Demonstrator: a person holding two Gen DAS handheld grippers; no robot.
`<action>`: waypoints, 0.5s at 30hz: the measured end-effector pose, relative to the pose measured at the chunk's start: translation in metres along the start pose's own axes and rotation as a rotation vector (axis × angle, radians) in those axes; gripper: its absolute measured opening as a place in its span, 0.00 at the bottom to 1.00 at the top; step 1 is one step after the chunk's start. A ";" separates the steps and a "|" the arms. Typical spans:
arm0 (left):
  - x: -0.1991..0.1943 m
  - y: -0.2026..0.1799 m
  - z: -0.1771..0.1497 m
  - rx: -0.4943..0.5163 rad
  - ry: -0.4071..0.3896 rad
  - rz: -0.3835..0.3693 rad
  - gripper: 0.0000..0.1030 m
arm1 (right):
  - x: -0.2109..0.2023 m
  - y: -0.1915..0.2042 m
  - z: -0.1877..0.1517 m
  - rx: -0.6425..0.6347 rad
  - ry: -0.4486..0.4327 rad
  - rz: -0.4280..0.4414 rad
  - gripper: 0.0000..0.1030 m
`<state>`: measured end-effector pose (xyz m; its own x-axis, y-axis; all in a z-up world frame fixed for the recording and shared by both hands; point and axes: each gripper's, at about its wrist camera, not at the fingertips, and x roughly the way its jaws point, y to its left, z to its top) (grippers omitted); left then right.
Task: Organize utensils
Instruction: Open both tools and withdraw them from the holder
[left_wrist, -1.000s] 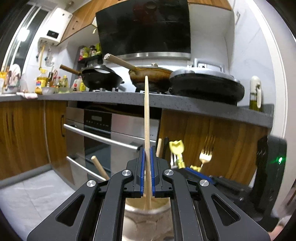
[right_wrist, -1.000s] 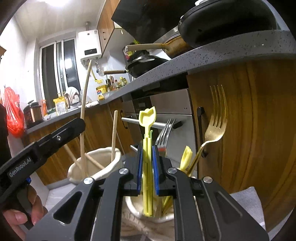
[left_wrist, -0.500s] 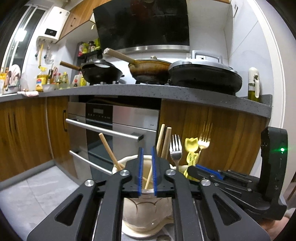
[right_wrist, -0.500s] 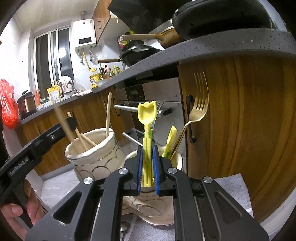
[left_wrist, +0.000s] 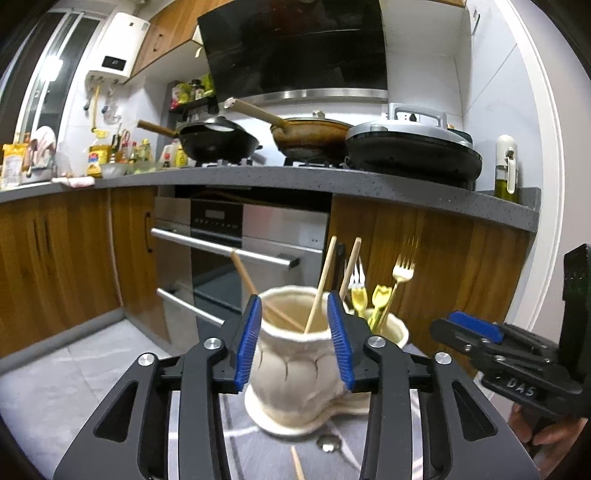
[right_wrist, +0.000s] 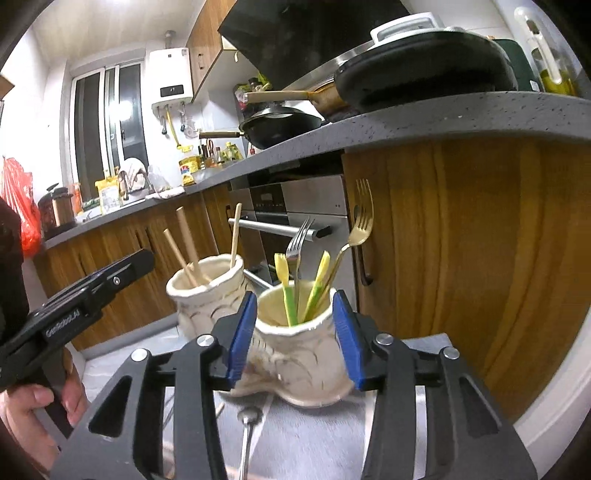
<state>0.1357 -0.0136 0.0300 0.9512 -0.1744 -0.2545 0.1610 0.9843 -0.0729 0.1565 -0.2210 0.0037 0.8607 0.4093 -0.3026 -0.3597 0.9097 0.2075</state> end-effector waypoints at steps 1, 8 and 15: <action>-0.004 0.001 -0.002 -0.005 0.010 0.008 0.46 | -0.004 0.000 -0.003 -0.003 0.014 0.000 0.54; -0.029 0.013 -0.024 -0.026 0.074 0.050 0.77 | -0.022 -0.001 -0.024 -0.011 0.089 -0.019 0.77; -0.048 0.028 -0.047 -0.078 0.146 0.074 0.87 | -0.028 0.007 -0.048 -0.051 0.164 -0.051 0.86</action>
<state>0.0818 0.0207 -0.0054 0.9106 -0.1093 -0.3986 0.0657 0.9904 -0.1216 0.1122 -0.2226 -0.0304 0.8093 0.3650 -0.4603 -0.3385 0.9301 0.1424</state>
